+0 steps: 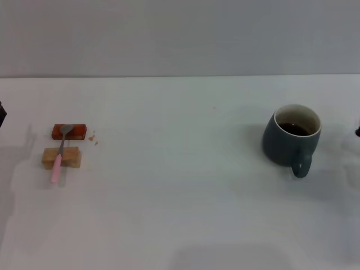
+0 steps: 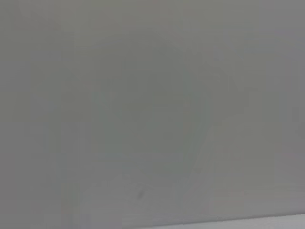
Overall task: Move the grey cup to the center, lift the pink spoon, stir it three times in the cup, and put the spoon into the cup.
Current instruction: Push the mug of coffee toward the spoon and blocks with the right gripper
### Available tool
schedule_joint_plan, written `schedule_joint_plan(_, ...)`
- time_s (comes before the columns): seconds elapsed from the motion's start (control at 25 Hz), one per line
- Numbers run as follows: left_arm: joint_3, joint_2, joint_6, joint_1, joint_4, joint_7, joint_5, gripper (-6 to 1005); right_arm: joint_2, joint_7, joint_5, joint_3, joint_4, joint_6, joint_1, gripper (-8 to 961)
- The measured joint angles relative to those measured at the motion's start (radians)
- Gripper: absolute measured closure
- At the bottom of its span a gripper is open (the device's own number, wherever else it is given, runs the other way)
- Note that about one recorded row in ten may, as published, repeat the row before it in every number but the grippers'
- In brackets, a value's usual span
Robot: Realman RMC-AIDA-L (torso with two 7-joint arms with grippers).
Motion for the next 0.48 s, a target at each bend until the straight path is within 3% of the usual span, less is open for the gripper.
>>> schedule_joint_plan(0.48, 0.000, -0.001, -0.002, -0.003, 0.000, -0.002, 0.004, 172, 0.002, 0.006, -0.001, -0.065, 0.032, 0.017, 0.008, 953)
